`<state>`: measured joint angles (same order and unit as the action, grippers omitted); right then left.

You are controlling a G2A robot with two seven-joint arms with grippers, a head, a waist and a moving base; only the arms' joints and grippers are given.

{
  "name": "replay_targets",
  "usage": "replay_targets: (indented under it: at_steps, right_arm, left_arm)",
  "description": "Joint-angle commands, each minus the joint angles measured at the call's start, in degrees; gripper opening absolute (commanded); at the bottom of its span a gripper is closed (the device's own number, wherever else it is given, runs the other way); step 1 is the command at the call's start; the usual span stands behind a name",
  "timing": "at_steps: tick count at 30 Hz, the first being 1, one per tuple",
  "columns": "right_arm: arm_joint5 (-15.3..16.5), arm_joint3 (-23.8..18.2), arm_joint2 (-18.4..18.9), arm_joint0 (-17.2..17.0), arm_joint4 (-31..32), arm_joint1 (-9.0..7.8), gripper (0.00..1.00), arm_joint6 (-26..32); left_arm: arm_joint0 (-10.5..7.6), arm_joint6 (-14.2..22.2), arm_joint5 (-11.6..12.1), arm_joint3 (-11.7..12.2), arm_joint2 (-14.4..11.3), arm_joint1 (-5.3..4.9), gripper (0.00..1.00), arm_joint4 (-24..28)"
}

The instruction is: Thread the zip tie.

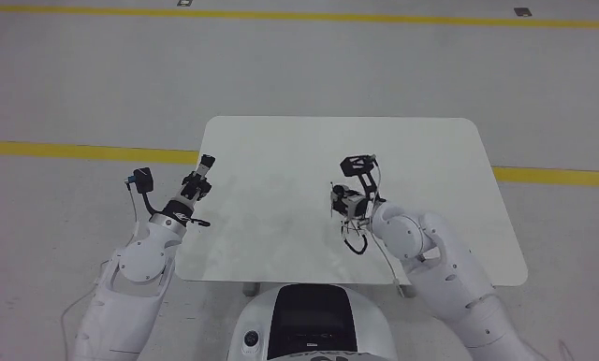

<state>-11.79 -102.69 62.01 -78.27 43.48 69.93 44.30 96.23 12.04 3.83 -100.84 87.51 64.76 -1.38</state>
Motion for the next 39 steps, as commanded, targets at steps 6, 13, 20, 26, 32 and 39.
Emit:
replay_targets:
  at_steps: [6, 13, 20, 26, 32, 39]
  right_arm:
    - [-7.6, 4.5, -0.5, 1.3, -20.9, 2.42, 0.00, -6.9]
    - [-7.4, 4.6, -0.3, 1.3, -22.1, 2.51, 0.00, -7.2]
    - [-7.4, 4.5, 0.0, -0.3, -28.5, 3.13, 0.00, -11.9]
    - [-6.0, 7.0, -0.9, -0.3, -40.3, 4.73, 0.00, -19.9]
    - [-4.7, 7.9, -1.1, -0.1, -42.7, 5.07, 0.00, -21.1]
    - [-4.7, 7.9, -1.1, -0.1, -42.7, 5.07, 0.00, -21.1]
  left_arm:
    - [0.00, 0.0, 0.0, 0.0, 0.0, 0.00, 1.00, 0.0]
    - [0.00, 0.0, 0.0, 0.0, 0.0, 0.00, 1.00, 0.0]
    - [0.00, 0.0, 0.0, 0.0, 0.0, 0.00, 1.00, 0.0]
    - [0.00, 0.0, 0.0, 0.0, 0.0, 0.00, 1.00, 0.0]
    - [0.00, 0.0, 0.0, 0.0, 0.0, 0.00, 1.00, 0.0]
    - [0.00, 0.0, 0.0, 0.0, 0.0, 0.00, 1.00, 0.0]
